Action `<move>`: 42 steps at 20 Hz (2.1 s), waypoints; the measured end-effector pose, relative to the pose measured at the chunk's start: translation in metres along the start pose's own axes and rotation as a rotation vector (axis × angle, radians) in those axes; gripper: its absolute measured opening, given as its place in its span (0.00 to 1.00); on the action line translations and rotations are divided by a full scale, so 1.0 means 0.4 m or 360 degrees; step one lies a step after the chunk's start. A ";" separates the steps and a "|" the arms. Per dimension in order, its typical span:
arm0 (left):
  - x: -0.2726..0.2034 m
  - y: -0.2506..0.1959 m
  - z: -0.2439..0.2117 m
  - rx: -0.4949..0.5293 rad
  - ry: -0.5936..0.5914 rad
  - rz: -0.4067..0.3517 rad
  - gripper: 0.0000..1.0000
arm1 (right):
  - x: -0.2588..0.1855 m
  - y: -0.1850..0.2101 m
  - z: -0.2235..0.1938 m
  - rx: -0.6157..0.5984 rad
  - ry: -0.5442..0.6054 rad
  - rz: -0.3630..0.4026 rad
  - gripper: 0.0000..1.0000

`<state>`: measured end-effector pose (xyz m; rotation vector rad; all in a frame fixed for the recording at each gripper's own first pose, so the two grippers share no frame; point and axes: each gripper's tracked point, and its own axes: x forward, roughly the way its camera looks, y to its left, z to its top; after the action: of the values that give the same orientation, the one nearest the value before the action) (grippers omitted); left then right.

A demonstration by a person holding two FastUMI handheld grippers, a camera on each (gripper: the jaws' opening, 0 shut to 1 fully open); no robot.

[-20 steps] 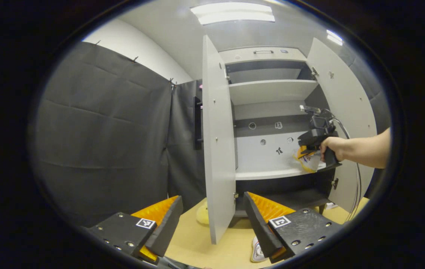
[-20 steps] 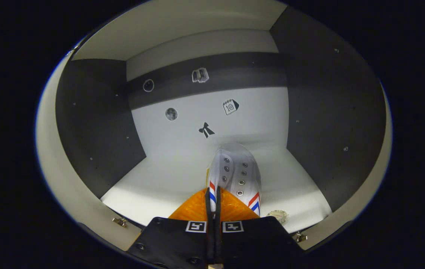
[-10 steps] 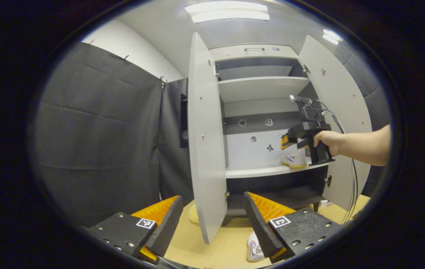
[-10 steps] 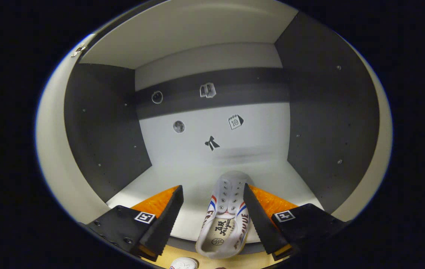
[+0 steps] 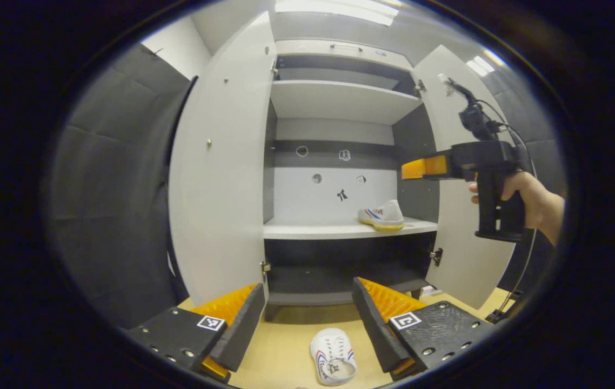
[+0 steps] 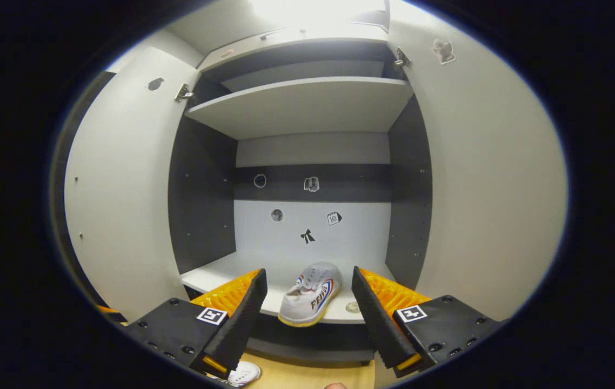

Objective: Grab one shoe with the right hand and put it into the shoe cabinet, grab the other shoe with the left hand and put it into the shoe cabinet; then close the right door with the right hand and the left door with the left hand.

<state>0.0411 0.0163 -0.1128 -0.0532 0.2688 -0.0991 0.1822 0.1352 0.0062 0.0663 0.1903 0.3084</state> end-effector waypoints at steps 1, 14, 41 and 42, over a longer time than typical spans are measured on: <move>0.025 -0.011 -0.022 -0.0016 0.0028 -0.0034 0.94 | -0.032 -0.006 -0.019 -0.0007 -0.0005 -0.0008 0.98; 0.169 -0.056 -0.490 0.0140 0.0650 -0.0287 0.95 | -0.280 -0.011 -0.260 -0.0046 0.0212 -0.0163 1.00; 0.145 -0.045 -0.697 0.0020 0.0991 -0.0250 0.02 | -0.395 -0.010 -0.350 -0.0098 0.0379 -0.0149 1.00; 0.148 -0.047 -0.686 0.0014 0.0975 -0.0243 0.02 | -0.398 -0.008 -0.348 -0.0106 0.0380 -0.0142 1.00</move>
<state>0.0228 -0.0192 -0.3915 -0.0333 0.8764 -0.2691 0.0070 0.0880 -0.1026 -0.0453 0.4187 0.2330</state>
